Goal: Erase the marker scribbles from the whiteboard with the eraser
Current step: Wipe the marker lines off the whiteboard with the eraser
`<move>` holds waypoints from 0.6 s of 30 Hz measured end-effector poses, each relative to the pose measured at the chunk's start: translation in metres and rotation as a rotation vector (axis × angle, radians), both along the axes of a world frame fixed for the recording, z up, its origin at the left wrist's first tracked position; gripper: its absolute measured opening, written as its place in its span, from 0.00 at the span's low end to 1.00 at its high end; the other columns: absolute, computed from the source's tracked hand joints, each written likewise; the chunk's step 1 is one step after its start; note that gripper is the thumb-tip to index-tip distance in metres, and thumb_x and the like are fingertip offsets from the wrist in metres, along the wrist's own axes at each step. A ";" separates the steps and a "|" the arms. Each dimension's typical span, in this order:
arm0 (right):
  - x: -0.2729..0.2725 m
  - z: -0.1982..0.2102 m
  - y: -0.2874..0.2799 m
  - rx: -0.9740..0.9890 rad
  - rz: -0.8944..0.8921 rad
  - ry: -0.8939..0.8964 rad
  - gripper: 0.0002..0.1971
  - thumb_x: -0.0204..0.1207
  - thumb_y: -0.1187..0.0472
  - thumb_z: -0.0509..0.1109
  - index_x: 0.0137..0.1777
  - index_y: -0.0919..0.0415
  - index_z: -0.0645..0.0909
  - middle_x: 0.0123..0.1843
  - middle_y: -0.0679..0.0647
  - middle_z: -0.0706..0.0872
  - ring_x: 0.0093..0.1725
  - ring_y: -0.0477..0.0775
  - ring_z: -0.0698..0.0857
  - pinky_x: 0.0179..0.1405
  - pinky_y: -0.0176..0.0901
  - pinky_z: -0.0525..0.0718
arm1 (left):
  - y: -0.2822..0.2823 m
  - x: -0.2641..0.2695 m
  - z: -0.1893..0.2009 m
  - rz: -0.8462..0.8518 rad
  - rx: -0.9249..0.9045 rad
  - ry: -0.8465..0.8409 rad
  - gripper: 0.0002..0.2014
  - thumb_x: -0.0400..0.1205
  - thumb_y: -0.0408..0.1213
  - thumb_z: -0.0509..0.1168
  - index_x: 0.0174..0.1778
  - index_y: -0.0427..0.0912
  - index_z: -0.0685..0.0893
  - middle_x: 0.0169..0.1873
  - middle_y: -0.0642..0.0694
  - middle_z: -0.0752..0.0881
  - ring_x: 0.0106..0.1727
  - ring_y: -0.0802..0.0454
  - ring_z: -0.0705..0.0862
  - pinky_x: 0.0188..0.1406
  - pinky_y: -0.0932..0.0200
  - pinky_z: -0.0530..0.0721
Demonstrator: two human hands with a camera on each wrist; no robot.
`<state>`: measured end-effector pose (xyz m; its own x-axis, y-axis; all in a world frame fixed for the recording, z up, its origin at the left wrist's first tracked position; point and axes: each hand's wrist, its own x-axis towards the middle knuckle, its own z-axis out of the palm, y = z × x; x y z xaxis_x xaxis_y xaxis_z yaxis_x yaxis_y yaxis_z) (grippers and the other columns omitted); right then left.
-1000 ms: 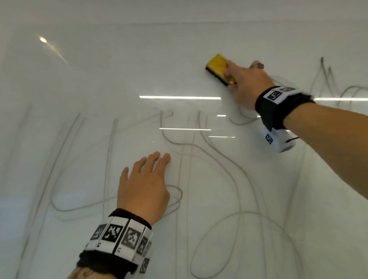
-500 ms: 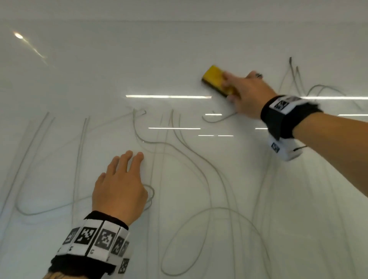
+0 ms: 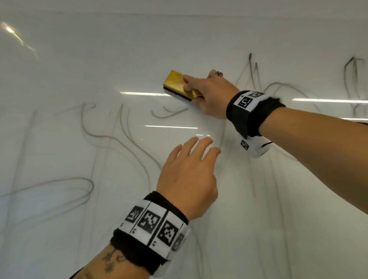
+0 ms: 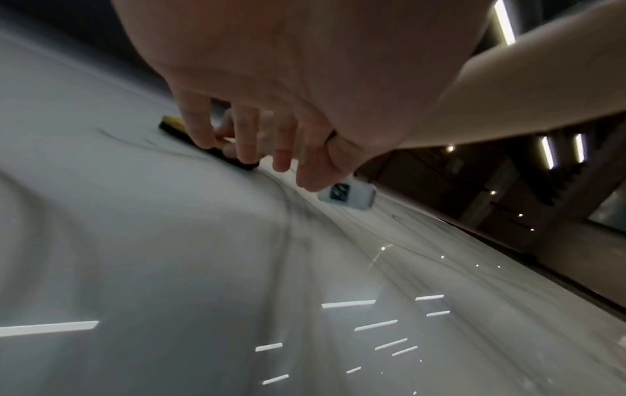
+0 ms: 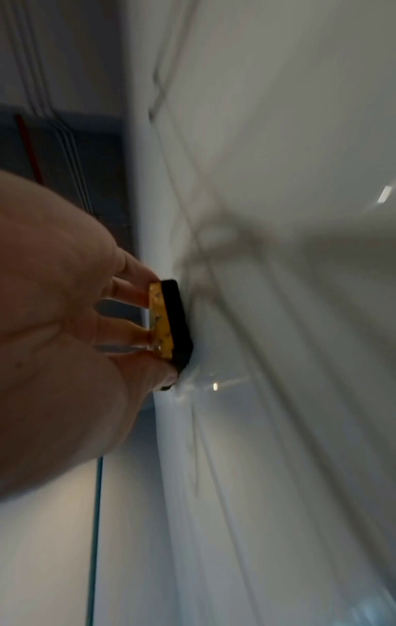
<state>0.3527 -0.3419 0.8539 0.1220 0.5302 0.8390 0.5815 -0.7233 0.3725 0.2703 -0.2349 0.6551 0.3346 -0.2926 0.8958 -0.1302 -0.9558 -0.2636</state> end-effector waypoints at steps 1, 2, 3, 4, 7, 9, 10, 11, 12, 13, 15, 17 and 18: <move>0.002 0.013 -0.017 0.070 -0.039 -0.022 0.24 0.84 0.54 0.63 0.80 0.45 0.67 0.70 0.67 0.80 0.64 0.72 0.78 0.68 0.61 0.80 | -0.013 0.007 0.000 0.006 -0.008 0.027 0.30 0.81 0.41 0.55 0.83 0.51 0.66 0.84 0.51 0.62 0.85 0.47 0.57 0.83 0.42 0.61; 0.004 0.028 -0.037 0.169 -0.075 -0.039 0.24 0.84 0.55 0.63 0.80 0.45 0.68 0.70 0.72 0.78 0.63 0.74 0.80 0.69 0.56 0.80 | -0.021 0.012 0.000 0.023 -0.026 0.063 0.31 0.82 0.41 0.56 0.85 0.52 0.62 0.85 0.52 0.59 0.86 0.49 0.56 0.84 0.43 0.58; 0.009 0.044 -0.061 0.291 -0.116 -0.051 0.24 0.84 0.56 0.63 0.80 0.46 0.69 0.70 0.74 0.77 0.63 0.76 0.81 0.68 0.54 0.80 | -0.026 0.017 -0.001 0.049 -0.051 0.097 0.32 0.83 0.41 0.56 0.86 0.52 0.58 0.86 0.52 0.56 0.86 0.50 0.55 0.84 0.44 0.56; 0.014 0.057 -0.082 0.402 -0.140 -0.050 0.23 0.84 0.57 0.64 0.79 0.48 0.70 0.69 0.75 0.78 0.64 0.76 0.81 0.66 0.54 0.80 | -0.028 0.021 -0.001 0.077 -0.075 0.116 0.33 0.83 0.41 0.56 0.87 0.51 0.56 0.86 0.53 0.55 0.86 0.52 0.55 0.85 0.45 0.55; 0.026 0.073 -0.109 0.569 -0.145 0.001 0.19 0.83 0.60 0.64 0.73 0.57 0.72 0.66 0.72 0.81 0.65 0.76 0.80 0.64 0.59 0.81 | -0.024 0.027 0.000 0.131 -0.086 0.120 0.34 0.84 0.40 0.54 0.87 0.50 0.54 0.86 0.55 0.55 0.84 0.55 0.57 0.85 0.47 0.54; 0.025 0.061 -0.093 0.519 -0.139 0.030 0.23 0.82 0.60 0.64 0.76 0.57 0.68 0.68 0.77 0.77 0.65 0.78 0.80 0.67 0.59 0.79 | -0.022 0.027 0.002 0.139 -0.086 0.121 0.32 0.83 0.39 0.54 0.87 0.50 0.57 0.84 0.56 0.58 0.82 0.54 0.62 0.83 0.47 0.58; 0.024 0.049 -0.080 0.471 -0.120 0.039 0.25 0.82 0.60 0.64 0.78 0.55 0.66 0.70 0.79 0.74 0.64 0.80 0.80 0.66 0.57 0.79 | -0.023 0.026 0.004 0.137 -0.093 0.125 0.32 0.83 0.39 0.54 0.86 0.50 0.59 0.83 0.56 0.60 0.79 0.54 0.66 0.83 0.47 0.60; 0.022 0.034 -0.068 0.402 -0.092 0.044 0.26 0.81 0.59 0.65 0.79 0.51 0.65 0.72 0.80 0.71 0.62 0.80 0.80 0.65 0.55 0.79 | -0.025 0.025 0.006 0.130 -0.099 0.127 0.31 0.83 0.39 0.55 0.85 0.50 0.61 0.82 0.56 0.63 0.77 0.53 0.69 0.81 0.47 0.62; 0.021 0.017 -0.056 0.314 -0.056 0.044 0.27 0.81 0.57 0.65 0.79 0.48 0.64 0.72 0.79 0.71 0.62 0.79 0.79 0.63 0.54 0.80 | -0.026 0.023 0.010 0.118 -0.106 0.120 0.29 0.83 0.38 0.54 0.84 0.50 0.63 0.80 0.56 0.65 0.74 0.53 0.72 0.80 0.47 0.64; 0.021 0.001 -0.048 0.209 -0.021 0.028 0.27 0.82 0.56 0.65 0.79 0.47 0.64 0.71 0.75 0.74 0.63 0.77 0.77 0.62 0.54 0.79 | -0.028 0.022 0.013 0.102 -0.126 0.109 0.28 0.83 0.37 0.54 0.83 0.49 0.64 0.79 0.56 0.67 0.71 0.52 0.75 0.78 0.47 0.67; 0.025 -0.015 -0.048 0.021 0.033 -0.034 0.25 0.82 0.55 0.65 0.78 0.50 0.66 0.66 0.66 0.83 0.66 0.73 0.73 0.63 0.57 0.80 | -0.028 0.020 0.021 0.082 -0.184 0.064 0.27 0.83 0.35 0.55 0.81 0.47 0.68 0.77 0.53 0.70 0.66 0.49 0.78 0.73 0.47 0.72; 0.027 0.003 -0.063 0.016 0.049 -0.055 0.23 0.82 0.54 0.64 0.76 0.48 0.68 0.66 0.62 0.85 0.67 0.71 0.73 0.64 0.59 0.80 | -0.025 0.020 0.027 0.123 -0.216 0.015 0.27 0.82 0.35 0.57 0.80 0.45 0.70 0.76 0.52 0.71 0.66 0.48 0.78 0.72 0.46 0.74; 0.028 0.018 -0.075 0.084 0.037 -0.043 0.22 0.82 0.54 0.64 0.76 0.46 0.69 0.68 0.63 0.83 0.68 0.72 0.75 0.66 0.57 0.79 | -0.022 0.021 0.027 0.154 -0.223 0.012 0.28 0.81 0.34 0.57 0.81 0.44 0.69 0.77 0.51 0.70 0.67 0.47 0.77 0.73 0.45 0.73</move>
<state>0.3809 -0.4168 0.8718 0.0667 0.4615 0.8846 0.5936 -0.7310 0.3366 0.2917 -0.2565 0.6826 0.3709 -0.0333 0.9281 0.0189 -0.9989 -0.0434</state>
